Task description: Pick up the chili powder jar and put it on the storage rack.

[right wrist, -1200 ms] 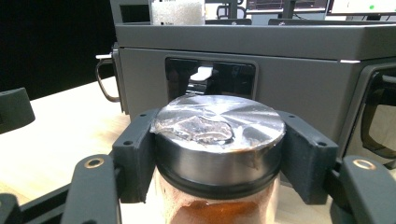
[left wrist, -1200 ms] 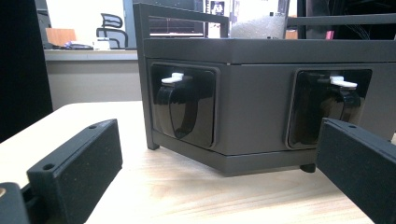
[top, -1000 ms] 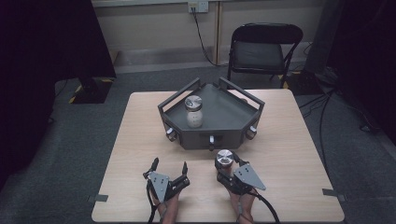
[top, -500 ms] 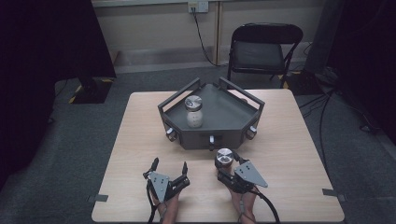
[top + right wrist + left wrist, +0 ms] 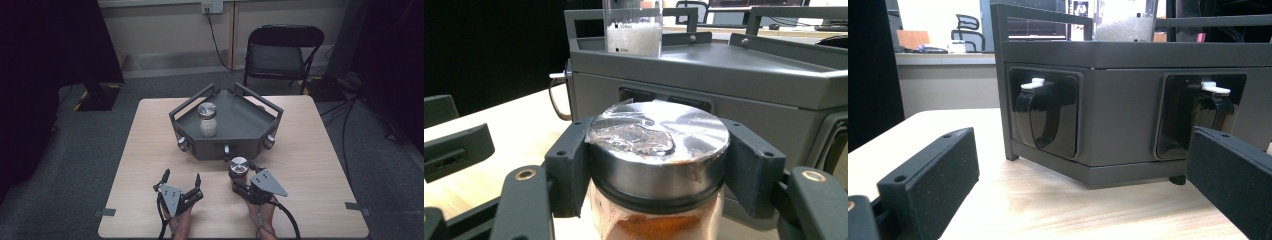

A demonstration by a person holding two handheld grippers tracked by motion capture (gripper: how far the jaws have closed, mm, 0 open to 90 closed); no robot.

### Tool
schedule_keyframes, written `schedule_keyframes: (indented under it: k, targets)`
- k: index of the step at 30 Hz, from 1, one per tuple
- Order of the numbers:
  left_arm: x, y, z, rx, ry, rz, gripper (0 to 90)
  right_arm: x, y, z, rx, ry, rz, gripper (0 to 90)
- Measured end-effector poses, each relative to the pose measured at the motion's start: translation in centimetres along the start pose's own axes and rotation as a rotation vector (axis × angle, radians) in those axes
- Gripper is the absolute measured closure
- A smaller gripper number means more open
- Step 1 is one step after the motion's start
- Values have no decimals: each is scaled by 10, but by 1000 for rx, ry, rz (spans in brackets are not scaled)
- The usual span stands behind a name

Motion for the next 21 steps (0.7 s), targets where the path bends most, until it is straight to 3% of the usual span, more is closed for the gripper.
schedule_keyframes:
  k: [8, 21]
  targets:
    - [0, 0, -1, -4, 0, 1, 6, -13, -6, -1, -27, 1, -16, 350]
    - [0, 0, -1, -9, 2, 2, 10, -35, -19, -1, -63, -10, 5, 350]
Point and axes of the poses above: each handheld gripper's, and its own axes: z roughly forward along the jaws, x roughly out of its underside, y roughly to its left, the point moved 7 cm from there along z, roughly forward along the jaws, and after that the axes turned 4 degrees about -y, right-handed, at the moved point
